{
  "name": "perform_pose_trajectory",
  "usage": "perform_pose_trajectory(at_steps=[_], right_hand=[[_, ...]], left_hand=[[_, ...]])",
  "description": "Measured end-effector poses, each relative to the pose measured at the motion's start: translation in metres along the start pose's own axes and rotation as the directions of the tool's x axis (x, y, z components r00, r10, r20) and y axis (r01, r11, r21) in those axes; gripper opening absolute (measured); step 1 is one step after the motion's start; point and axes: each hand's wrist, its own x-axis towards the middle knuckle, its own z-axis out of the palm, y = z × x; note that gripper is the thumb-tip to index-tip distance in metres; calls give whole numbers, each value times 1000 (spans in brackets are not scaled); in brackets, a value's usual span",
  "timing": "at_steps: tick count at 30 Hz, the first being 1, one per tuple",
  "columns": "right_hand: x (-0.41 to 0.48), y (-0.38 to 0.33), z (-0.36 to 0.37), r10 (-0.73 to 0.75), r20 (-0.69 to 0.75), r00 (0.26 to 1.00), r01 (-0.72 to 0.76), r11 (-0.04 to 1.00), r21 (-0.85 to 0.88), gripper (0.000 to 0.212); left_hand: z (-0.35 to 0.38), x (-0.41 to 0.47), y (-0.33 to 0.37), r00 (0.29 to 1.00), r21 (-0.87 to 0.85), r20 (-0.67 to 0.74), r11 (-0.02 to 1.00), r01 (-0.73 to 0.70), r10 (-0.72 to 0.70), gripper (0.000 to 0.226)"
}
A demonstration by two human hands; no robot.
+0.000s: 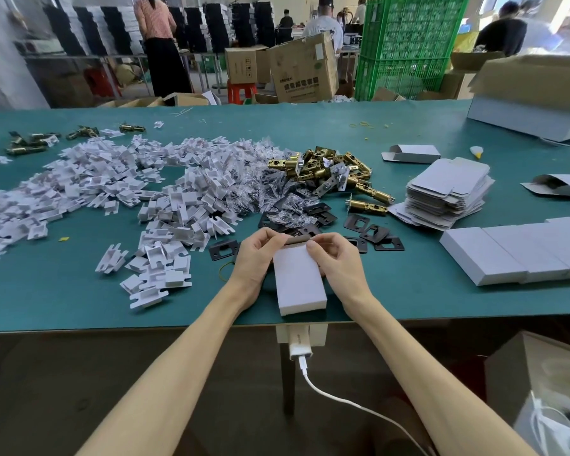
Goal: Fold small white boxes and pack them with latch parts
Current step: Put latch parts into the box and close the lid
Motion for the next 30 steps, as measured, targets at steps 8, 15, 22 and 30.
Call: perform_pose_trajectory(at_steps=[8, 15, 22, 30], right_hand=[[-2, -2, -6, -47, -12, 999, 47, 998, 43, 8], [-3, -2, -7, -35, 6, 999, 35, 996, 81, 12], [-5, -6, -6, 3, 152, 988, -3, 1000, -1, 45], [-7, -8, -10, 49, 133, 990, -77, 973, 218, 30]], left_hand=[[3, 1, -2, 998, 86, 56, 996, 9, -14, 23], [-2, 3, -6, 996, 135, 82, 990, -31, 20, 17], [-4, 6, -9, 1000, -4, 10, 1000, 9, -9, 16], [-2, 7, -7, 998, -130, -42, 991, 43, -49, 16]])
